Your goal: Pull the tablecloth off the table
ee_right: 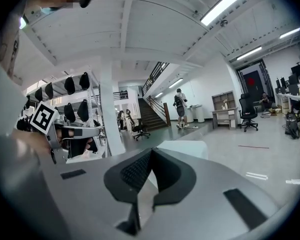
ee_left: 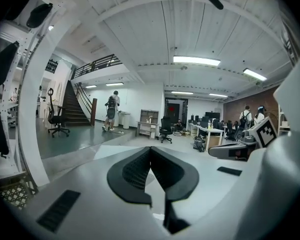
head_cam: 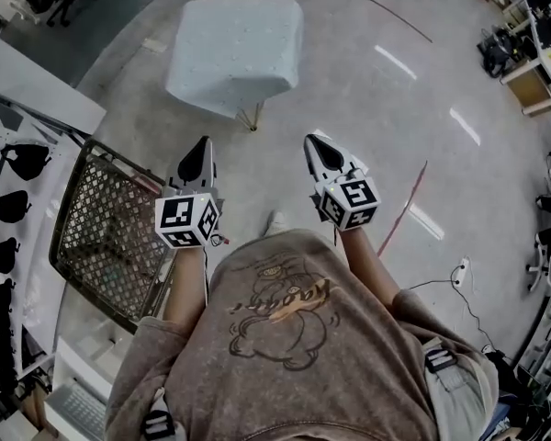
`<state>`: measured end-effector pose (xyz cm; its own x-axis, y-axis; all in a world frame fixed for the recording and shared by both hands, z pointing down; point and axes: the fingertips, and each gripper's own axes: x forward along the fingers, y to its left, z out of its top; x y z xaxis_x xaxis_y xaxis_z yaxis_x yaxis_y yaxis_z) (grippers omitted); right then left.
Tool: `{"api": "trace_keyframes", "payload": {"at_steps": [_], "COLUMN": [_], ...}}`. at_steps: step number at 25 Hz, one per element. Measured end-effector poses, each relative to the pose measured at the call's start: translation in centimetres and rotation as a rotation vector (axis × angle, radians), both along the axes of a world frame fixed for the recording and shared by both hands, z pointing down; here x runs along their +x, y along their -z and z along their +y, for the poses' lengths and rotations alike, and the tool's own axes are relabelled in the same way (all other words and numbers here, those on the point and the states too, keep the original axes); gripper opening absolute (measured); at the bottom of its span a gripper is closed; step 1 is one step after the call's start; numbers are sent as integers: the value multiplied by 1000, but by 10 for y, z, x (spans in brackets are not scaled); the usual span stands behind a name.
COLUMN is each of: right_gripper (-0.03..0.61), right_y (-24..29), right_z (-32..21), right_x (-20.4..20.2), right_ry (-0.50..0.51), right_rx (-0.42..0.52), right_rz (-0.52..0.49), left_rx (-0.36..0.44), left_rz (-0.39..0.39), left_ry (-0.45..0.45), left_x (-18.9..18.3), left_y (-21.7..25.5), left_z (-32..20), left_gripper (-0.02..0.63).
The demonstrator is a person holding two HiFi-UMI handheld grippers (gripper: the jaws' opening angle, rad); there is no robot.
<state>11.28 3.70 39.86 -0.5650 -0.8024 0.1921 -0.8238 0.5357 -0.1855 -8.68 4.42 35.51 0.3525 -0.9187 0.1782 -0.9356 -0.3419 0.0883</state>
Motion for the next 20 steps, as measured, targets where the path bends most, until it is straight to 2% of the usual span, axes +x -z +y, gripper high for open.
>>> {"api": "trace_keyframes", "payload": {"at_steps": [8,15,20], "right_gripper": [6,6,6], "right_y": [0,-8,-11], "right_z": [-47,-71,-91], "right_x": [10,-11,-31], "right_ry": [60,111,116], "right_rx": [-2,-24,-34], "right_rz": [-7,-18,-23], "left_rx": [-1,-8,-16], "left_rz": [2,-13,-8], "left_ry": [63,112,113], "left_x": [7,-11,-31], "left_y": [2,1,0], "left_z": [-33,-50,-70], "left_gripper": [18,18,18]}}
